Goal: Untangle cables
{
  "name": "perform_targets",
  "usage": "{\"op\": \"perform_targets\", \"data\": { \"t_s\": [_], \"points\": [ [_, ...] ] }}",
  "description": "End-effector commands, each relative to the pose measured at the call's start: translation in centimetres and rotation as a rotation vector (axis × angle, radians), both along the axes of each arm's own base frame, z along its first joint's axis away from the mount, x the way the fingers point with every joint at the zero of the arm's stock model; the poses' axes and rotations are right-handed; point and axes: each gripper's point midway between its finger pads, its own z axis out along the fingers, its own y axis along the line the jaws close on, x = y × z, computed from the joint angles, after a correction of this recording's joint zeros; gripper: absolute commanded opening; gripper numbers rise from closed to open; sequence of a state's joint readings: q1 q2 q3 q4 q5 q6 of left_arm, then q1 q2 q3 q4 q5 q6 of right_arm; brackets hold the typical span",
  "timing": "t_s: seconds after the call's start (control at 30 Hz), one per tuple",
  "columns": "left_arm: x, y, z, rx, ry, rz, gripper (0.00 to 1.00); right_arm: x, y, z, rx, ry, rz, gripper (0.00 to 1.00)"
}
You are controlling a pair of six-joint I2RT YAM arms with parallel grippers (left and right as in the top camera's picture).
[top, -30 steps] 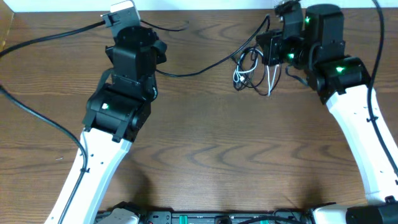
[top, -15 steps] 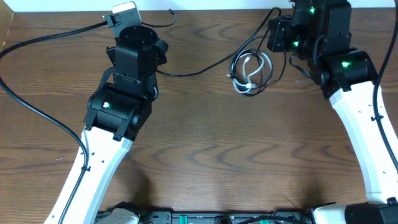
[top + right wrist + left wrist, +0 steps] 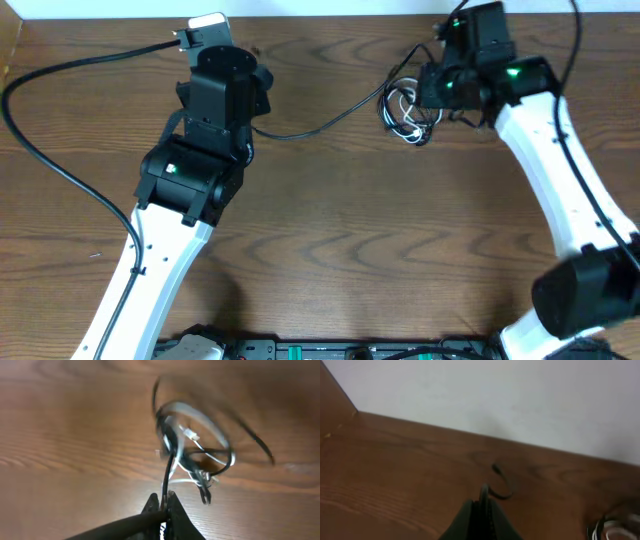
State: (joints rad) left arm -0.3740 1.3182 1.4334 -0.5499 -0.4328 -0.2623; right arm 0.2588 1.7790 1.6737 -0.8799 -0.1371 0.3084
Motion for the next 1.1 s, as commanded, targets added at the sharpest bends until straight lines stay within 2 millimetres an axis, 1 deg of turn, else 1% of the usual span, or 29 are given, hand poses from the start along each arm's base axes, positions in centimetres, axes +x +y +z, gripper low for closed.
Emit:
{"op": "perform_targets", "data": {
  "t_s": [0.0,0.13,0.23,0.3,0.5,0.57,0.6,0.63,0.67,0.7,0.77,0.8,0.87,0.9,0.93,0.97,1.0,1.07],
  "points": [
    [-0.5,-0.1,-0.9,0.001,0.050,-0.019,0.08,-0.4,1.0,-0.2,0.025,0.020,0.021,0.01],
    [-1.7,0.7,-3.1,0.030,0.156,-0.003,0.08,-0.6,1.8,-1.0,0.017,0.037,0.046,0.01],
    [-2.8,2.1,-5.3,0.010,0.252,0.061,0.08,-0.9,2.7,-1.5,0.008,0.045,0.075,0.01],
    [-3.3,2.7,-6.7,0.002,0.317,0.075,0.08,-1.2,3.3,-2.3,-0.001,0.068,0.093,0.01],
    [-3.1,1.9,-8.8,-0.030,0.401,0.035,0.08,-2.4,5.5,-5.2,-0.037,0.138,0.166,0.01],
    [-2.8,1.8,-9.5,-0.023,0.421,0.037,0.09,-3.1,6.7,-6.5,-0.057,0.169,0.208,0.01],
    [-2.8,1.8,-9.8,-0.021,0.428,0.038,0.14,-3.4,7.2,-7.0,-0.065,0.178,0.230,0.01],
    [-2.6,1.8,-10.1,-0.018,0.435,0.038,0.22,-3.7,7.7,-7.6,-0.072,0.191,0.244,0.01],
    [-2.5,1.7,-10.3,-0.017,0.438,0.038,0.28,-4.1,8.3,-8.3,-0.081,0.206,0.264,0.01],
    [-2.3,1.7,-10.4,-0.018,0.438,0.038,0.45,-4.5,9.0,-9.0,-0.094,0.218,0.296,0.07],
    [-2.1,1.6,-10.3,-0.019,0.431,0.038,0.68,-5.4,9.8,-9.9,-0.118,0.237,0.350,0.37],
    [-1.9,1.6,-10.2,-0.021,0.424,0.038,0.72,-5.7,10.0,-10.1,-0.129,0.240,0.377,0.55],
    [-1.7,1.5,-10.0,-0.026,0.409,0.036,0.82,-6.2,10.5,-10.2,-0.147,0.238,0.427,0.72],
    [-1.5,1.5,-9.9,-0.028,0.401,0.036,0.84,-6.3,10.6,-10.2,-0.151,0.236,0.439,0.76],
    [-1.2,1.3,-9.6,-0.035,0.382,0.034,0.89,-6.4,10.7,-10.1,-0.152,0.232,0.446,0.84],
    [-1.0,1.3,-9.5,-0.037,0.376,0.034,0.90,-6.4,10.8,-10.1,-0.148,0.231,0.448,0.87],
    [-0.9,1.2,-9.4,-0.040,0.370,0.032,0.91,-6.3,10.8,-10.0,-0.144,0.231,0.447,0.93],
    [-0.7,0.8,-9.4,-0.055,0.367,0.015,0.93,-6.0,10.6,-9.6,-0.130,0.227,0.440,0.98]
  ]
}}
